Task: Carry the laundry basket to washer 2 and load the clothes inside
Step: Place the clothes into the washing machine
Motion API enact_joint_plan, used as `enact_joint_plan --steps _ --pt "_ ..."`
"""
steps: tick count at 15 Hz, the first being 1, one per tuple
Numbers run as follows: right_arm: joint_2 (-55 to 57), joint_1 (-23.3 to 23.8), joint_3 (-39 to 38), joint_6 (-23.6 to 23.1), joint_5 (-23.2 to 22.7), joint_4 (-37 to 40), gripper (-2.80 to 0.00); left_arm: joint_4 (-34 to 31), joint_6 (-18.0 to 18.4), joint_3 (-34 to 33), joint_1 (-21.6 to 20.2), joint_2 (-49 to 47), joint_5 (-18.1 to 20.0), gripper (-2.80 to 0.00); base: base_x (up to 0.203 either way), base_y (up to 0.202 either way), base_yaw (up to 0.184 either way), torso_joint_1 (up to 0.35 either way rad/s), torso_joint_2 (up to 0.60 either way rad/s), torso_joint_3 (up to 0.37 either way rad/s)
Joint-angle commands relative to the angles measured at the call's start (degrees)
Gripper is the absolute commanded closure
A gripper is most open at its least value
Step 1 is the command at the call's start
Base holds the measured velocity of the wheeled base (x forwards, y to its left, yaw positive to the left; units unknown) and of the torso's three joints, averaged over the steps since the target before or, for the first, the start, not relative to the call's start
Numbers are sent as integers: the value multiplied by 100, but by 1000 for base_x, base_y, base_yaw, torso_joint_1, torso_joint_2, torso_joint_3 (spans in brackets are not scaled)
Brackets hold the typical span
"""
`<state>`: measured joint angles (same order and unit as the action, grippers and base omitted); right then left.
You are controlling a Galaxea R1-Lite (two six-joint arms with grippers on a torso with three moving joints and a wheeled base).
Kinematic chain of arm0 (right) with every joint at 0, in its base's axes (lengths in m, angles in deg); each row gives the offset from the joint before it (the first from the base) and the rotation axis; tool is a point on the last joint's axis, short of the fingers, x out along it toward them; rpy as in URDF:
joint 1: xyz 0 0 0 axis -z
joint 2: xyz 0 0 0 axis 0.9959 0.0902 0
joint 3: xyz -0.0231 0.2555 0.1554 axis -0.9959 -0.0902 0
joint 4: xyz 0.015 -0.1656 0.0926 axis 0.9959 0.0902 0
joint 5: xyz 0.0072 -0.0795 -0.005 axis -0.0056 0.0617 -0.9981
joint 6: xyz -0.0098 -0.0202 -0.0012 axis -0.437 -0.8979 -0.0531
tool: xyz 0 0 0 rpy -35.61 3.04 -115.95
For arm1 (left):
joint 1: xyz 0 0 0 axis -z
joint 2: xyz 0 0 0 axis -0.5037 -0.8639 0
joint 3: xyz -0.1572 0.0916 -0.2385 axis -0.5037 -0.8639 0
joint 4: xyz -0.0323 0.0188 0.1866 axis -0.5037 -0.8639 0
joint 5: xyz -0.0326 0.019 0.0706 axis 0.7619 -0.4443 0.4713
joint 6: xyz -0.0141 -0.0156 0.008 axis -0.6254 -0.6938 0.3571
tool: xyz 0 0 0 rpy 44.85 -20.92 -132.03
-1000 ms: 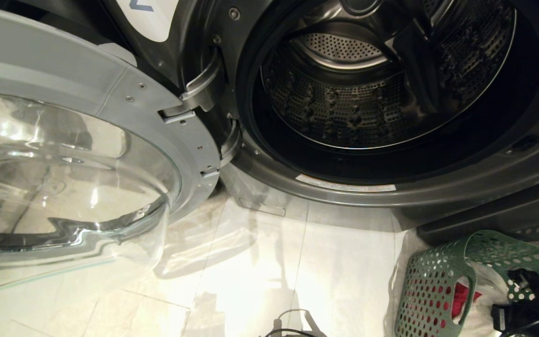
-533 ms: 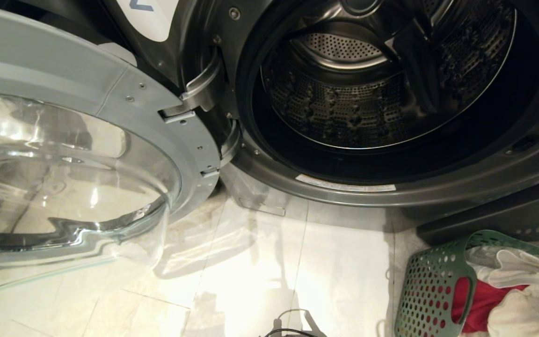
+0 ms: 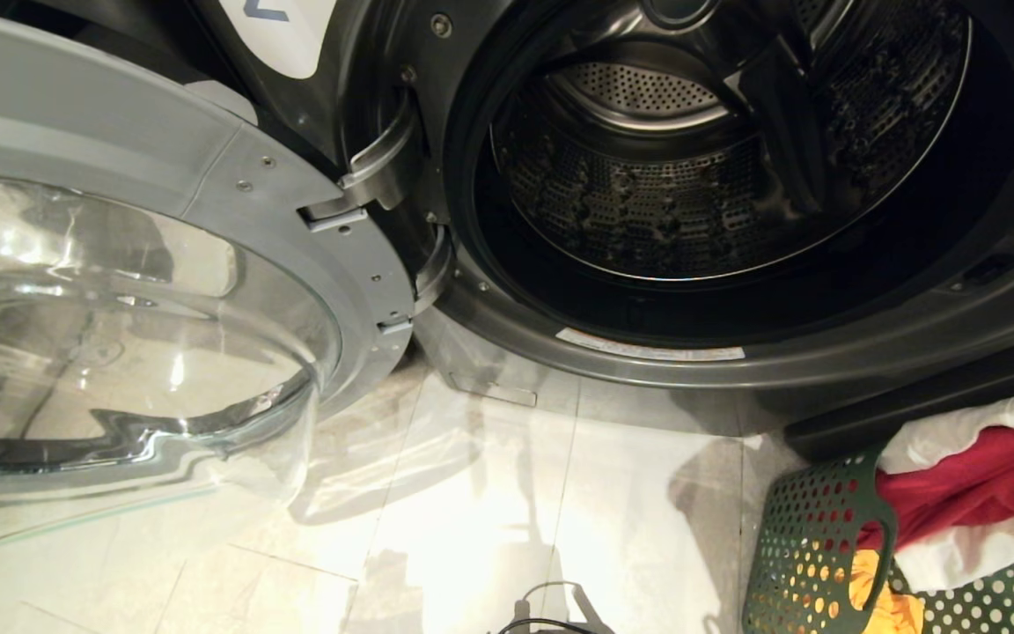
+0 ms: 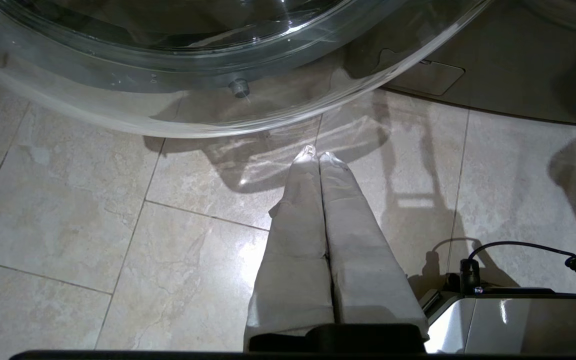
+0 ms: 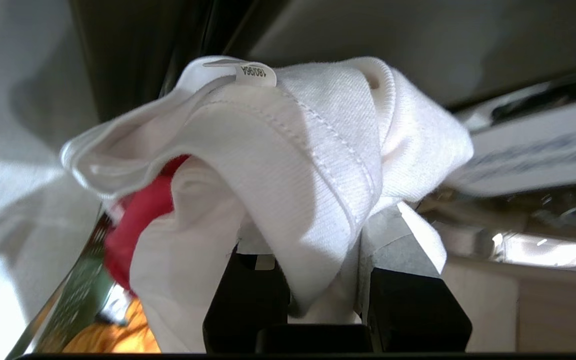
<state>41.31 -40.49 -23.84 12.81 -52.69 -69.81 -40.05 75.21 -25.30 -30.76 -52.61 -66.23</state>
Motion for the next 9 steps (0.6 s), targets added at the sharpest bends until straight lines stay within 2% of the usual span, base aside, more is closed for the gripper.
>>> enact_joint_plan --steps 1,3,5,7,9 --pt "-658 33 127 0 -100 101 0 -2 -2 0 -2 -6 2 0 0 0 0 0 0 0" --pt "-1061 31 189 22 -565 614 0 3 -2 0 -2 -6 -2 0 0 0 0 0 0 0" --pt "-1552 -38 420 26 -1183 1461 0 -2 -2 0 -2 -6 -7 0 0 0 0 0 0 0" --pt "-1904 -247 719 17 -1852 2253 0 7 -2 0 -2 -6 2 0 0 0 0 0 0 0" --pt "-2090 -621 775 13 -2446 2617 0 3 -2 0 -2 -6 0 0 0 0 0 0 0 0"
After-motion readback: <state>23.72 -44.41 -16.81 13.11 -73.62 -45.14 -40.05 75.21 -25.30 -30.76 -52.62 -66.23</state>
